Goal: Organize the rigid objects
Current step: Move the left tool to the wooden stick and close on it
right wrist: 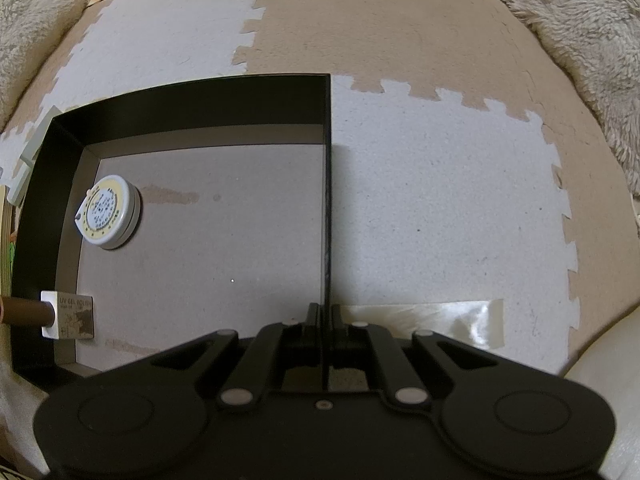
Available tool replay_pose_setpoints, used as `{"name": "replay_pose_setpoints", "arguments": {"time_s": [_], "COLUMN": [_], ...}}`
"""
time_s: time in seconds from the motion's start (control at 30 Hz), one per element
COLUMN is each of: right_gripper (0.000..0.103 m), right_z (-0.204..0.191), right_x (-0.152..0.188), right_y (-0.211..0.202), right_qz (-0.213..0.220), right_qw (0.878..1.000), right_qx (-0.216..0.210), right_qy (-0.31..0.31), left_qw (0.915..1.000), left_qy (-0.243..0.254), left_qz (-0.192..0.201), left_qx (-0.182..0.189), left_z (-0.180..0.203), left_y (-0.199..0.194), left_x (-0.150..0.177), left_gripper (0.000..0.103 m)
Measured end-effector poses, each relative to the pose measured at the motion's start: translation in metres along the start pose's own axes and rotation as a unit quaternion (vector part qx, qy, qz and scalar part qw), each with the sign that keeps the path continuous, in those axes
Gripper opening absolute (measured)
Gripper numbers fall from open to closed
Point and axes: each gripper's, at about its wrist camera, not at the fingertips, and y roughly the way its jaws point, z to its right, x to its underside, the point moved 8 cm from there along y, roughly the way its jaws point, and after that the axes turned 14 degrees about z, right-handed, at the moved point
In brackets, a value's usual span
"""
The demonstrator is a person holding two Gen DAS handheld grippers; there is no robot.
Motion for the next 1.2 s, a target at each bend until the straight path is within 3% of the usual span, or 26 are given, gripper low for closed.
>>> {"name": "replay_pose_setpoints", "arguments": {"time_s": [0.27,0.43,0.6,0.73,0.97,1.2], "right_gripper": [0.004,0.004,0.004,0.003,0.003,0.003], "right_z": [0.0,0.0,0.0,0.0,0.002,0.004], "right_x": [0.0,0.0,0.0,0.0,-0.004,-0.01], "right_y": [0.0,0.0,0.0,0.0,-0.005,-0.014], "right_qz": [0.0,0.0,0.0,0.0,0.01,0.026], "right_qw": [1.0,1.0,1.0,1.0,1.0,0.999], "right_qx": [0.0,0.0,0.0,0.0,-0.002,-0.005], "right_qy": [0.0,0.0,0.0,0.001,0.009,0.021], "left_qw": [0.9956,0.982,0.9695,0.9628,0.9549,0.9477], "left_qy": [-0.072,-0.144,-0.171,-0.184,-0.186,-0.201], "left_qz": [-0.008,-0.039,-0.075,-0.099,-0.134,-0.162], "left_qx": [-0.061,-0.116,-0.158,-0.171,-0.189,-0.188], "left_z": [-0.056,-0.089,-0.108,-0.115,-0.12,-0.122], "left_y": [0.01,0.027,0.043,0.053,0.067,0.075], "left_x": [0.009,0.035,0.063,0.08,0.106,0.122], "left_gripper": [0.101,0.081,0.069,0.063,0.062,0.052]}}
